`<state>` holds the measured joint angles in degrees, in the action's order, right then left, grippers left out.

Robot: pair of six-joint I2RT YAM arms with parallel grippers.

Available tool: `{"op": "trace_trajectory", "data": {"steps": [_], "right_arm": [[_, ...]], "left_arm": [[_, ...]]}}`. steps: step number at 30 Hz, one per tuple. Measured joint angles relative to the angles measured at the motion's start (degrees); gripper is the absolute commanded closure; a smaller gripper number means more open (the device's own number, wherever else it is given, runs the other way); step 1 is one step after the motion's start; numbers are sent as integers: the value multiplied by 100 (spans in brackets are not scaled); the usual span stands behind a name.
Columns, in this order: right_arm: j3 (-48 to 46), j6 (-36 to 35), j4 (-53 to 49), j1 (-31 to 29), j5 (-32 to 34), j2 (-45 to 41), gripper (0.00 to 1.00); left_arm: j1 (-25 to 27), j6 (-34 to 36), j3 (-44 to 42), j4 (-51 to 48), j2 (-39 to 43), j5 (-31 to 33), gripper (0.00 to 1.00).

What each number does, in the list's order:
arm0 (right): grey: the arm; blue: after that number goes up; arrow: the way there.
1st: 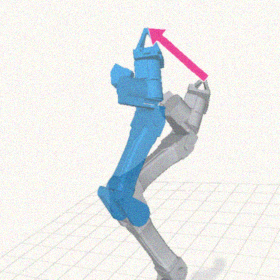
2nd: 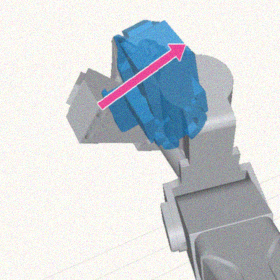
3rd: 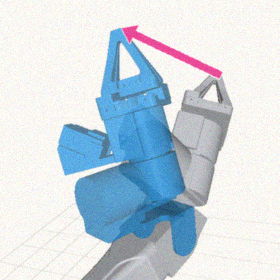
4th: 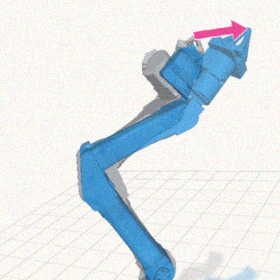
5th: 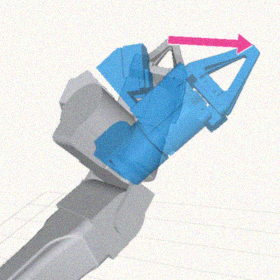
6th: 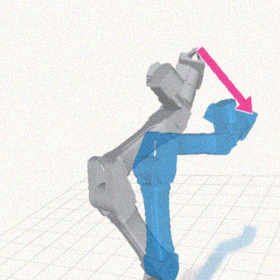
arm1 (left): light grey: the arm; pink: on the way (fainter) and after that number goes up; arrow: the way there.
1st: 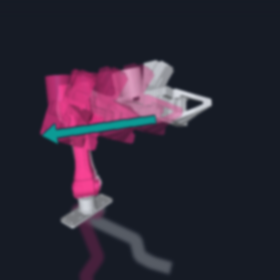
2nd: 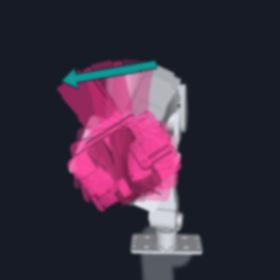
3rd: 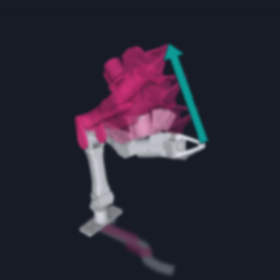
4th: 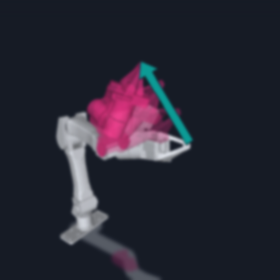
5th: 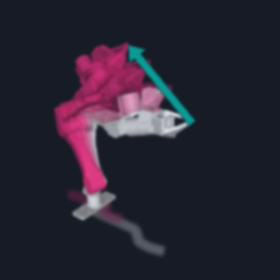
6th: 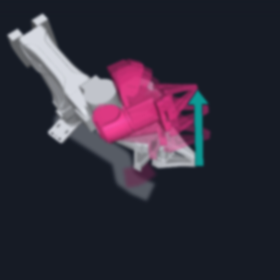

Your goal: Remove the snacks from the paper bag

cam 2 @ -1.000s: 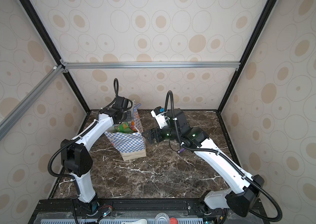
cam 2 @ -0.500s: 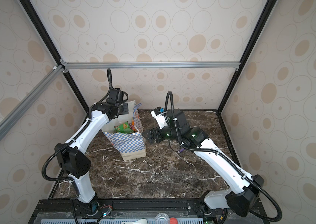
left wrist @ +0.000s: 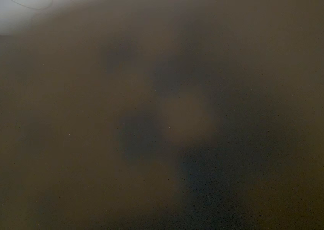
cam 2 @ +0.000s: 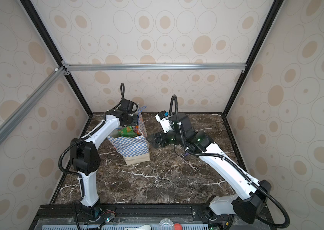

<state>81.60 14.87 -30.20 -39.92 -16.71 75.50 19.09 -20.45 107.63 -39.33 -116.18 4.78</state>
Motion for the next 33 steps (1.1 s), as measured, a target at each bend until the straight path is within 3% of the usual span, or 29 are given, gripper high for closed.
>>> {"op": "trace_trajectory", "data": {"steps": [11, 18, 25, 33], "right_arm": [[0, 0, 4, 0, 0, 0, 5], [0, 0, 7, 0, -15, 13, 5], [2, 2, 7, 0, -22, 37, 5], [0, 24, 26, 0, -39, 44, 5]], "left_arm": [[-9, 28, -575, 568, -348, 48, 18], [-9, -7, -828, 876, -361, 72, 34], [31, 4, -890, 789, -162, 17, 29], [286, -26, -1399, 369, 748, -70, 27]]}}
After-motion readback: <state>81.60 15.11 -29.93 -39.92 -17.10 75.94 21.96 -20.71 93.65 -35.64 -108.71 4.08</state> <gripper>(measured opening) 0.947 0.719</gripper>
